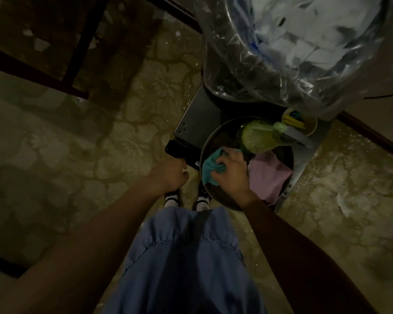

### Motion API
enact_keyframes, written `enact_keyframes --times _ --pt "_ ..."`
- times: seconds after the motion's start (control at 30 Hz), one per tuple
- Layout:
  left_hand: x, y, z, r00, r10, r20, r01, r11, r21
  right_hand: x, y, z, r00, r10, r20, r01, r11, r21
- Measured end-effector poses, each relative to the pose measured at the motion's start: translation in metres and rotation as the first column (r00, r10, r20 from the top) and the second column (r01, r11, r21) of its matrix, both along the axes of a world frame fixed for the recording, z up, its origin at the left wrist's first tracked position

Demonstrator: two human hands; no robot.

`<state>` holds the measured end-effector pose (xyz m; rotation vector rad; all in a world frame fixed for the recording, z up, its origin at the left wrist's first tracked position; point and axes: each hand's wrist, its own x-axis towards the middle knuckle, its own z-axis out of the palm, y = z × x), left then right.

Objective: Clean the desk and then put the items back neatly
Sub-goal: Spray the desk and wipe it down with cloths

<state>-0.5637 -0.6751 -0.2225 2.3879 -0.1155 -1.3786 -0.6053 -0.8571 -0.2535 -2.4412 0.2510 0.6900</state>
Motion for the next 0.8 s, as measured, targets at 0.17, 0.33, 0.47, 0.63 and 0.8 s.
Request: enact_keyframes --times 0.17,0.33,0.47,0.63,0.8 --pt "0.012 -0.001 0.021 0.999 -0.034 0.013 0.035 0.999 -0.027 -0.005 0.001 0.021 0.990 -0.111 -0.083 0.115 0.992 0.054" --pt "0.024 0.012 0.049 0.997 -0.070 0.024 0.070 0.998 0.000 0.006 -0.002 0.059 0.977 -0.186 -0.106 0.199 0.971 0.130" --pt "0.036 0.016 0.089 0.994 -0.085 0.062 0.083 0.996 0.036 0.015 -0.003 0.098 0.941 -0.302 -0.154 0.329 0.924 0.196" --pt "0.048 0.026 0.156 0.985 -0.081 0.152 0.072 0.996 0.059 0.044 0.016 0.174 0.954 -0.294 -0.056 0.291 0.874 0.389" --pt "0.055 0.092 0.236 0.936 0.008 0.352 -0.061 0.988 0.140 0.092 0.073 0.265 0.988 -0.099 0.118 0.028 0.871 0.490"
